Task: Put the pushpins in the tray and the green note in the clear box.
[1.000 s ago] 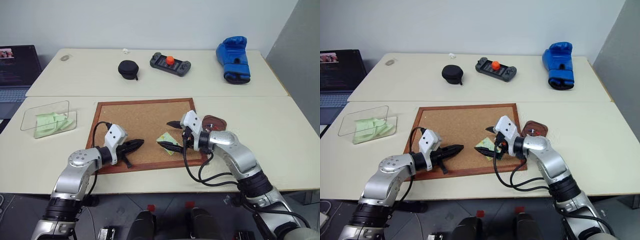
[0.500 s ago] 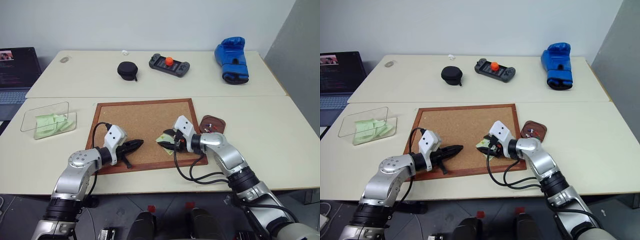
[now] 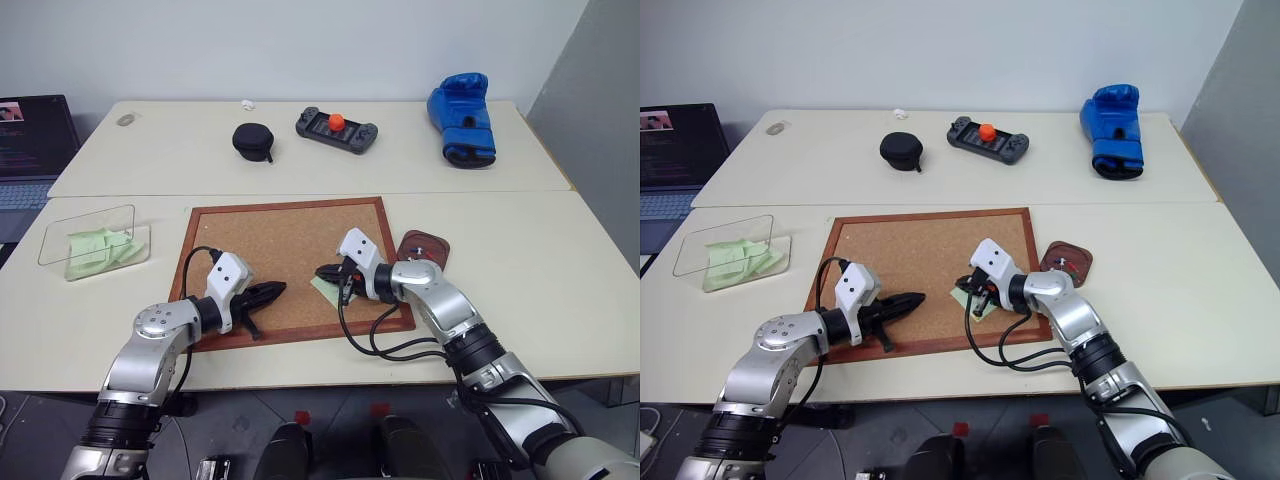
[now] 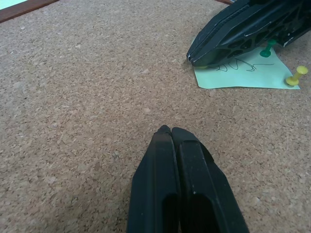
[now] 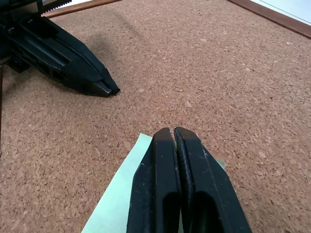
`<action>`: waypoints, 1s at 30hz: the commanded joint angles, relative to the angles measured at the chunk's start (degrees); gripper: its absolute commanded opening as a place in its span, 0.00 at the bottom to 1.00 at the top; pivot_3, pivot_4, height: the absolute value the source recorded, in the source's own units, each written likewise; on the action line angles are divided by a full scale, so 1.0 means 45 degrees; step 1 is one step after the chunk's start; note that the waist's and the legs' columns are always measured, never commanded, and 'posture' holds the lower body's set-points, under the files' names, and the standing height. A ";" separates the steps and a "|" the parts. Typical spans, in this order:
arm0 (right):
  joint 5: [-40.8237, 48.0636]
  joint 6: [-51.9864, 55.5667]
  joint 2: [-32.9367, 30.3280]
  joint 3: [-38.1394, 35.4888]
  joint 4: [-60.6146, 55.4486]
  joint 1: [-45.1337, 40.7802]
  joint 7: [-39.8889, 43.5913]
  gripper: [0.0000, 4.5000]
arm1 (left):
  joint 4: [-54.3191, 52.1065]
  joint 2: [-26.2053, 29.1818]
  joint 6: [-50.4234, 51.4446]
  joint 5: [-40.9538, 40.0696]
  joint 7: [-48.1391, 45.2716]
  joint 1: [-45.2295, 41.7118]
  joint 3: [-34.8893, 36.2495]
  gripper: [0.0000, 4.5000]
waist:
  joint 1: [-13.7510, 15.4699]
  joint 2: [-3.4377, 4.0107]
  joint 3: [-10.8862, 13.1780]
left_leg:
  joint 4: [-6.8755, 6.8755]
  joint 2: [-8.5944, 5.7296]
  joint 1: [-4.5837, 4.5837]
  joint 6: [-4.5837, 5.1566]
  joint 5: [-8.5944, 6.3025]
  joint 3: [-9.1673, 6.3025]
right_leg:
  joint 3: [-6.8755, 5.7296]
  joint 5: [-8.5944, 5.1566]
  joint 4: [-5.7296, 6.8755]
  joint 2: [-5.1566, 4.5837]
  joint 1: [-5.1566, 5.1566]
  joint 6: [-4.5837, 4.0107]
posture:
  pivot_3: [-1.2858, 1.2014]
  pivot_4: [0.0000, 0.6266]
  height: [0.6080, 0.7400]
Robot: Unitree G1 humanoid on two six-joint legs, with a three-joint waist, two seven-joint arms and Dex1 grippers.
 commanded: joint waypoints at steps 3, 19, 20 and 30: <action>0.0783 -0.0073 0.0224 -0.0606 -0.0813 -0.0114 0.0576 0.00 | -0.0145 0.0057 0.0557 0.0082 -0.0110 0.0285 -0.0395 0.00 | 0.0000 0.0000 0.0000 | 0.0000 0.0000 -0.0001 0.0000 0.0000 -0.0003 | -0.0002 0.0000 0.0000 0.0000 -0.0001 0.0000 | 0.52 0.24 1.00; 0.1058 0.0123 -0.0290 -0.0980 -0.2094 0.0129 0.1022 0.00 | 0.0721 0.0269 0.1308 0.0694 -0.0022 -0.0497 -0.0920 0.00 | 0.0031 0.0007 -0.0004 | 0.0009 -0.0007 0.0013 0.0000 0.0001 -0.0010 | -0.0005 0.0012 0.0000 -0.0002 0.0021 0.0020 | 0.52 0.24 1.00; 0.1033 0.0091 -0.0333 -0.1019 -0.2099 0.0115 0.0981 0.00 | 0.0802 0.0275 0.1277 0.0731 -0.0025 -0.0548 -0.0958 0.00 | 0.0032 0.0009 -0.0005 | 0.0008 -0.0007 0.0014 0.0000 0.0001 -0.0011 | -0.0006 0.0013 0.0000 -0.0002 0.0024 0.0021 | 0.52 0.24 1.00; 0.2201 0.3138 -0.2728 -0.3914 -0.5802 0.1417 -0.0177 0.00 | 0.1082 0.0289 0.1024 0.1021 -0.0022 -0.0622 -0.1328 0.00 | 0.0106 0.0051 -0.0034 | 0.0010 -0.0021 0.0015 0.0002 0.0002 -0.0028 | -0.0013 0.0016 -0.0012 -0.0020 0.0044 0.0024 | 0.52 0.24 1.00</action>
